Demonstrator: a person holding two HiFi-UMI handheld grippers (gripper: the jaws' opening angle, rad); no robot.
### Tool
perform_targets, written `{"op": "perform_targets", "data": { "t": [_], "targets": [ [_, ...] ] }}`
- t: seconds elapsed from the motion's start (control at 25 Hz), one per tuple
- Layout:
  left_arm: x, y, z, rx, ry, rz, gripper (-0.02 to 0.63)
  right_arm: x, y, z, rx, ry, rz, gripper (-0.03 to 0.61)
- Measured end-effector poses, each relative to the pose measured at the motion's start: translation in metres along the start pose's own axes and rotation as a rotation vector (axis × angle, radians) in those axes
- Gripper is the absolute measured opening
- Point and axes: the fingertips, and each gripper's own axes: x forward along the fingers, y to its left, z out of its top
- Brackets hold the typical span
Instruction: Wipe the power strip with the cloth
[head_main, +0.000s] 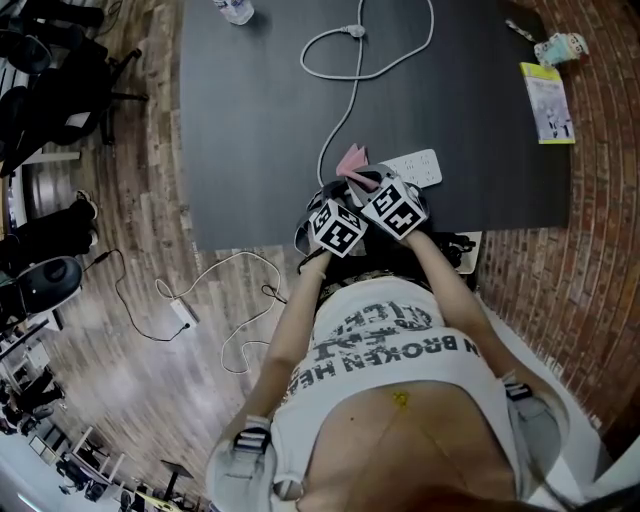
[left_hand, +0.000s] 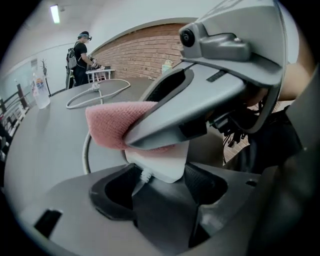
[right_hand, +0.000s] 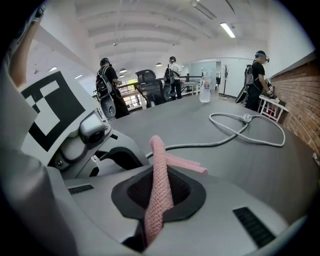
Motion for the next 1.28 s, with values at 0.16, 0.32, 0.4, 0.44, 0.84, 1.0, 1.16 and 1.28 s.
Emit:
{"op": "perform_targets", "data": {
  "t": [0.16,0.32,0.4,0.44,0.84,1.0,1.16,1.28],
  "targets": [
    [0.001,-0.001,0.000,0.003,0.005,-0.007,0.290,0.006,0.002,-0.009,-0.013,0.027,0.015,0.017],
    [0.000,0.001,-0.001,0.011,0.008,-0.013,0.290,0.006,0.003,-0.008,-0.031,0.008,0.014,0.017],
    [0.000,0.001,-0.001,0.011,0.013,-0.010,0.291,0.006,0.003,-0.006,-0.048,0.009,0.003,0.016],
    [0.000,0.001,-0.001,0.011,0.014,-0.008,0.291,0.006,0.003,-0.006,-0.055,0.011,-0.002,0.017],
    [0.002,0.001,-0.001,0.005,0.020,-0.008,0.291,0.002,-0.004,-0.011,-0.046,0.019,-0.032,0.015],
    [0.002,0.001,-0.001,0.007,0.016,-0.004,0.290,-0.001,-0.010,-0.014,-0.022,0.017,-0.046,0.015],
    [0.002,0.001,-0.002,0.006,0.018,-0.008,0.291,-0.005,-0.015,-0.017,-0.004,0.023,-0.059,0.015],
    [0.001,0.001,-0.002,0.006,0.022,-0.008,0.291,-0.007,-0.018,-0.019,0.011,0.025,-0.066,0.015]
  ]
}}
